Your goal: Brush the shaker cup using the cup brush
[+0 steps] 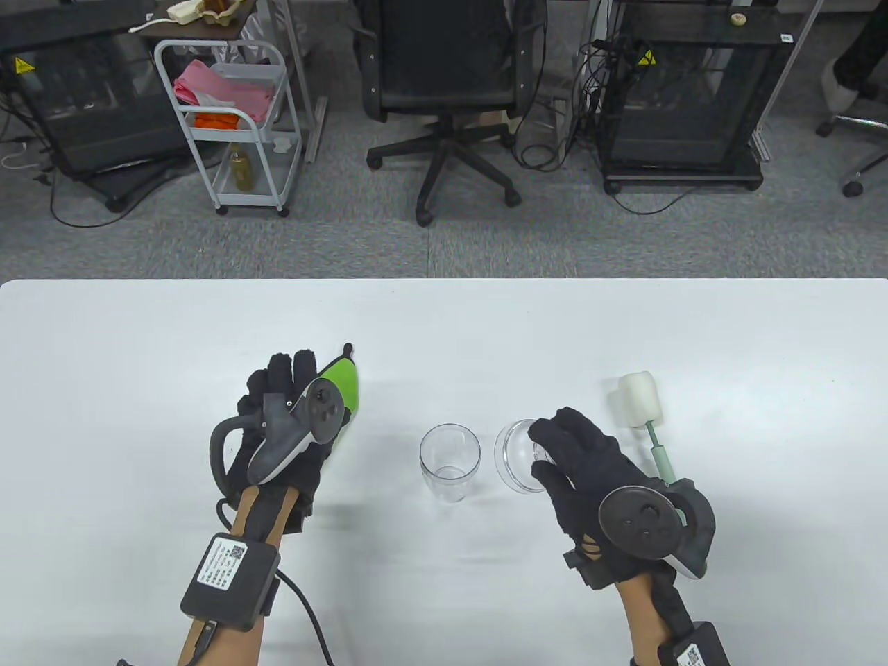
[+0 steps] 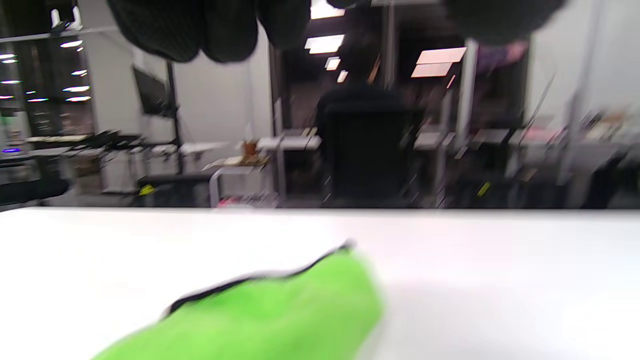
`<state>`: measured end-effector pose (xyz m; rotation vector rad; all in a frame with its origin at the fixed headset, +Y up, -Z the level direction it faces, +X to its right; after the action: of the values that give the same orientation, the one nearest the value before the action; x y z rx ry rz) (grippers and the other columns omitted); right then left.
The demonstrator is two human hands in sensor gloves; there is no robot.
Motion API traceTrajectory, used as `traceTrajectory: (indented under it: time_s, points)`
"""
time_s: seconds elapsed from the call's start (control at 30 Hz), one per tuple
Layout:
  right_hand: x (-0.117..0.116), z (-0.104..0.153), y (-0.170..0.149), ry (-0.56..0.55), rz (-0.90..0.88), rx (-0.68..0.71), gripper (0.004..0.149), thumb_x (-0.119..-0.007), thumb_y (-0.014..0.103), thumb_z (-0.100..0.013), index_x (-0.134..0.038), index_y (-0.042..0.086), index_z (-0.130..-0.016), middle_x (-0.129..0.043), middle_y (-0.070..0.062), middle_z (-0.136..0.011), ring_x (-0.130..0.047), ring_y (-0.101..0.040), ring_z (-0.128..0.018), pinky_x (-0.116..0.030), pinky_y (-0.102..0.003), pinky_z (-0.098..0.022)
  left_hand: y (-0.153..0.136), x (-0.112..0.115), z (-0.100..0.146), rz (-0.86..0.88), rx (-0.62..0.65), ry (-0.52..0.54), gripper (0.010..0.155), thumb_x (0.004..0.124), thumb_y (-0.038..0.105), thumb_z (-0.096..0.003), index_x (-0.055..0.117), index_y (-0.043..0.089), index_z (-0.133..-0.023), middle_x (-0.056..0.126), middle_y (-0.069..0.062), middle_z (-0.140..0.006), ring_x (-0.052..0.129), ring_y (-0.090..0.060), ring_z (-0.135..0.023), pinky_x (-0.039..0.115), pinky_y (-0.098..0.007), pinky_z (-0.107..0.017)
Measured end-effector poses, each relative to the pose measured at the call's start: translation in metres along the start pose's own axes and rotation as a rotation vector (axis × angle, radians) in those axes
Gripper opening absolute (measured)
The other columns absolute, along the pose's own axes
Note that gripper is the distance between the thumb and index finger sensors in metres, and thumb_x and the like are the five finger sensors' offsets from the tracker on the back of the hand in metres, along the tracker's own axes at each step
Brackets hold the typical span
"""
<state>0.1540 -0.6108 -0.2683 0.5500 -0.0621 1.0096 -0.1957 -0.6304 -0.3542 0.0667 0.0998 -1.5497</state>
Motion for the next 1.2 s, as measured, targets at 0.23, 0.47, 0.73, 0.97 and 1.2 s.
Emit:
traceTrajectory:
  time_s: [0.23, 0.47, 0.73, 0.97, 1.2]
  points:
    - [-0.014, -0.002, 0.004, 0.062, 0.058, -0.012, 0.055, -0.079, 0.035, -0.043, -0.07, 0.026, -0.097, -0.075, -0.025, -0.097, -0.093, -0.04, -0.062, -0.087, -0.041, -0.044, 0.026, -0.009, 0.063, 0.166, 0.166, 0.204, 0.077, 0.065, 0.051, -0.0476, 0.037, 0.018, -0.111, 0.056, -0.017, -0.117, 0.074, -0.043, -0.104, 0.066, -0.058, -0.07]
    - [-0.042, -0.035, 0.044, 0.164, 0.087, 0.031, 0.055, -0.079, 0.035, -0.044, -0.069, 0.025, -0.097, -0.075, -0.025, -0.097, -0.093, -0.04, -0.063, -0.087, -0.042, -0.044, 0.027, 0.033, 0.067, -0.026, 0.177, 0.024, 0.085, 0.066, 0.058, -0.0454, 0.032, 0.019, -0.112, 0.05, -0.019, -0.119, 0.068, -0.049, -0.106, 0.063, -0.062, -0.071]
    - [-0.09, -0.068, 0.087, 0.3, 0.296, 0.069, 0.055, -0.08, 0.036, -0.042, -0.07, 0.027, -0.096, -0.076, -0.023, -0.097, -0.094, -0.039, -0.064, -0.087, -0.043, -0.045, 0.015, 0.032, 0.064, 0.014, 0.16, 0.0, 0.084, 0.066, 0.058, -0.0451, 0.033, 0.021, -0.112, 0.05, -0.018, -0.12, 0.066, -0.051, -0.106, 0.062, -0.064, -0.071]
    - [-0.114, -0.073, 0.085, 0.374, 0.352, 0.039, 0.055, -0.081, 0.036, -0.042, -0.072, 0.028, -0.095, -0.076, -0.022, -0.097, -0.094, -0.039, -0.065, -0.087, -0.043, -0.046, 0.015, 0.034, 0.063, 0.023, 0.165, -0.004, 0.084, 0.066, 0.059, -0.045, 0.033, 0.021, -0.112, 0.05, -0.018, -0.12, 0.067, -0.051, -0.106, 0.062, -0.064, -0.071]
    - [-0.122, -0.073, 0.08, 0.383, 0.342, -0.004, 0.054, -0.082, 0.037, -0.041, -0.073, 0.03, -0.094, -0.076, -0.019, -0.098, -0.094, -0.038, -0.065, -0.087, -0.042, -0.046, 0.015, 0.034, 0.063, 0.027, 0.17, -0.005, 0.084, 0.066, 0.059, -0.0449, 0.033, 0.021, -0.112, 0.05, -0.018, -0.12, 0.067, -0.051, -0.106, 0.063, -0.064, -0.071]
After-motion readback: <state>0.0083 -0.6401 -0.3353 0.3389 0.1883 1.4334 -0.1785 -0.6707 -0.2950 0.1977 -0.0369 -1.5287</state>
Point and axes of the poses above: the tracker on the back of each hand, its own y axis roughly to the thumb side, its own z axis roughly from the fingertips to the wrist, x = y × z, the point moved 3 cm from there along -z, roughly from the wrist to the fingertips
